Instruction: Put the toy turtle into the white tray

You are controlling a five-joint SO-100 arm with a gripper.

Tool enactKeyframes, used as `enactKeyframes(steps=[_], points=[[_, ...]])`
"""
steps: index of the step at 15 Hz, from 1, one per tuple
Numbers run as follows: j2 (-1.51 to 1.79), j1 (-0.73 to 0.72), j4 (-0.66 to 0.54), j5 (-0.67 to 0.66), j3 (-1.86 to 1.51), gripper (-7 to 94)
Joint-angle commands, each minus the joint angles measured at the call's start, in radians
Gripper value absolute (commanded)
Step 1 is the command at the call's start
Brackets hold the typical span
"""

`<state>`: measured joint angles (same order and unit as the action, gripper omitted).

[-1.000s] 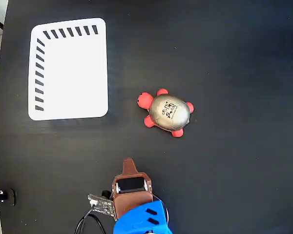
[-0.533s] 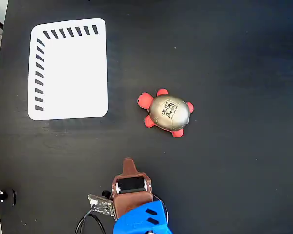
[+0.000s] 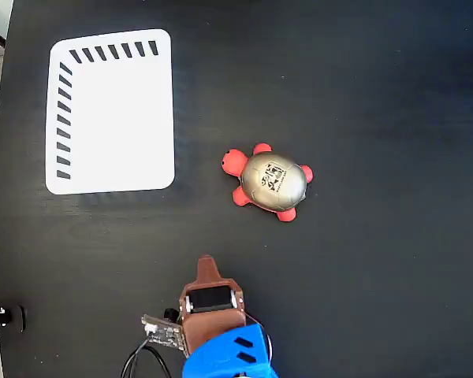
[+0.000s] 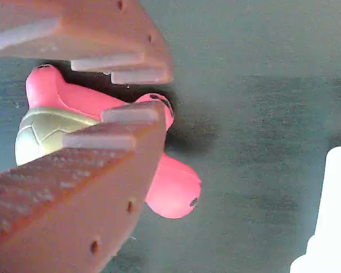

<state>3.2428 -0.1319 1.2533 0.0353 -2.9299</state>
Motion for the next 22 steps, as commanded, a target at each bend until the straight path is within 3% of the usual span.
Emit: enactKeyframes(steps=[1, 5, 15, 17, 19, 22], points=[[-0.034, -0.009, -0.006, 0.017, 0.012, 0], [-0.414, 0.043, -0.126, 0.077, 0.215, 0], [-1.178, 0.262, 0.078, 0.089, 0.87, 5], [-1.262, 0.273, 0.13, 0.086, 0.957, 18], [-1.315, 0.284, 0.181, 0.089, 1.032, 39], [-1.408, 0.325, 0.202, 0.092, 1.117, 42]])
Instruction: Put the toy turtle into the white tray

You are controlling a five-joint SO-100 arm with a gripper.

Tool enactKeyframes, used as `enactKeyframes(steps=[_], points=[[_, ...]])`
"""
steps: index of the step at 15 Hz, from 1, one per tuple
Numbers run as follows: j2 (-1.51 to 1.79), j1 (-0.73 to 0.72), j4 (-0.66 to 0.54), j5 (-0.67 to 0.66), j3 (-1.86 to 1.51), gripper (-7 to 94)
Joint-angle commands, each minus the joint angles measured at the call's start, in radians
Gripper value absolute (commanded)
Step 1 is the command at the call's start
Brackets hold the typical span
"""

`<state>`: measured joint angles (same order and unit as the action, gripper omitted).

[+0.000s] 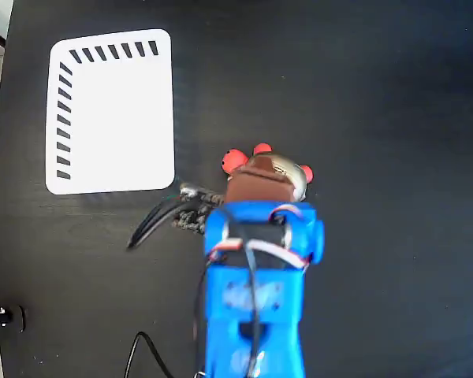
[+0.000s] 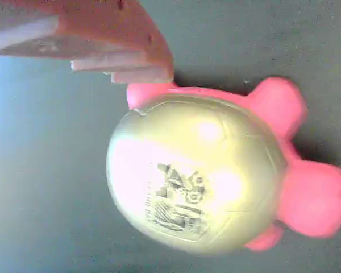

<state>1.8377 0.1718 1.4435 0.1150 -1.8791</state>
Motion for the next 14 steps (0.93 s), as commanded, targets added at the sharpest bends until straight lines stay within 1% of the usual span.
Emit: enactKeyframes(steps=[1, 2, 3, 5, 8, 9, 10, 11, 14], points=[[-0.046, 0.035, 0.009, 0.015, 0.083, 42], [-0.077, 0.044, 0.009, 0.018, 0.089, 53], [-0.098, 0.048, 0.025, 0.014, 0.094, 56], [-0.127, 0.055, 0.057, -0.003, 0.101, 56], [-0.183, 0.081, 0.054, -0.011, 0.118, 56], [-0.198, 0.086, 0.048, -0.009, 0.118, 58], [-0.213, 0.086, 0.04, -0.008, 0.117, 68], [-0.229, 0.087, 0.02, -0.002, 0.112, 70], [-0.255, 0.066, -0.052, 0.026, 0.066, 69]])
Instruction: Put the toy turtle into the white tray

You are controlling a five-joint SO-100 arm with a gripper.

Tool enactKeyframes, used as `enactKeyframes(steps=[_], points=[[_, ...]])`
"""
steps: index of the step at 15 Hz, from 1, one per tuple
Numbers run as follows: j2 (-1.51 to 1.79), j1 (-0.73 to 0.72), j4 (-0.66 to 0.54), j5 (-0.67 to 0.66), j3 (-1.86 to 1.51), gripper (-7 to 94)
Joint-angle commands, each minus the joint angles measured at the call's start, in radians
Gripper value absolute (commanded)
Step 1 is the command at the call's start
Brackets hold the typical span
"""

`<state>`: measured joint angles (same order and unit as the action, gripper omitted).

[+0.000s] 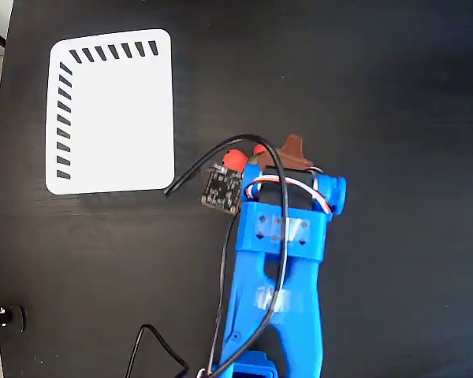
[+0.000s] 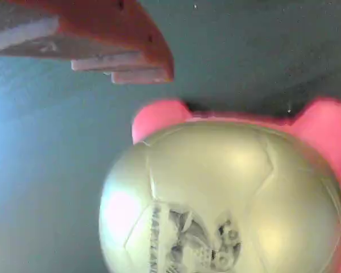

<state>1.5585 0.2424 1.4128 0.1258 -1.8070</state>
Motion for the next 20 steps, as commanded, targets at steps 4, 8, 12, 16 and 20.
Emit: enactKeyframes(steps=[4, 8, 12, 16, 20], points=[[-0.023, -0.032, -0.058, 0.052, -0.028, 69], [-0.064, -0.021, -0.117, 0.071, -0.054, 69], [-0.075, -0.018, -0.155, 0.075, -0.072, 59], [-0.075, -0.006, -0.212, 0.083, -0.098, 48], [-0.084, -0.002, -0.218, 0.095, -0.095, 8]])
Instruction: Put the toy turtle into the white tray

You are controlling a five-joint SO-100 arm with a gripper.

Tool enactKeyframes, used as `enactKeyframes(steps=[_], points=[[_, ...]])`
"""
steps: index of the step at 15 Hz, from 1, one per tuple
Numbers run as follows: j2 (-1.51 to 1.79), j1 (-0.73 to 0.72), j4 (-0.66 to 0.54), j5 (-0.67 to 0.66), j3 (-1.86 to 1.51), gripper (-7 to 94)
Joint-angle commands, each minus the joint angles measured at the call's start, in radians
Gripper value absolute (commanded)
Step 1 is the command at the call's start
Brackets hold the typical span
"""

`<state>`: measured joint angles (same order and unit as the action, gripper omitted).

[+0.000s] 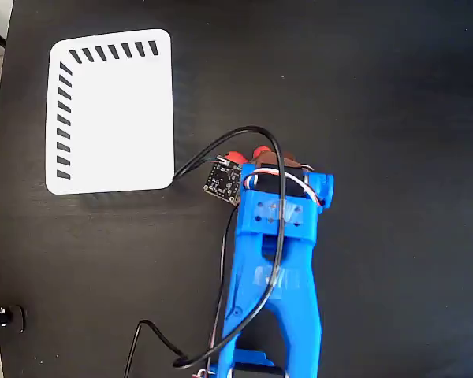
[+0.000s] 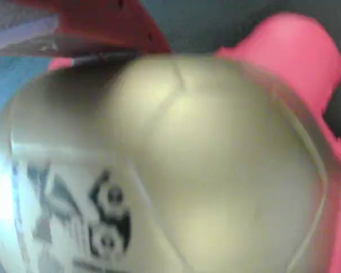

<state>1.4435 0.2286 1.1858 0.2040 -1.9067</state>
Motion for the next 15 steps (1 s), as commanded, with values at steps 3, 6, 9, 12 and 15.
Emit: enactKeyframes(steps=[3, 6, 9, 12, 15], points=[[0.029, 0.023, 0.049, 0.017, 0.041, 0], [0.094, 0.025, 0.146, -0.003, 0.126, 0], [0.186, -0.032, 0.31, -0.012, 0.305, 0], [0.204, -0.158, 0.439, 0.026, 0.525, 0], [0.124, -0.299, 0.472, 0.08, 0.684, 0]])
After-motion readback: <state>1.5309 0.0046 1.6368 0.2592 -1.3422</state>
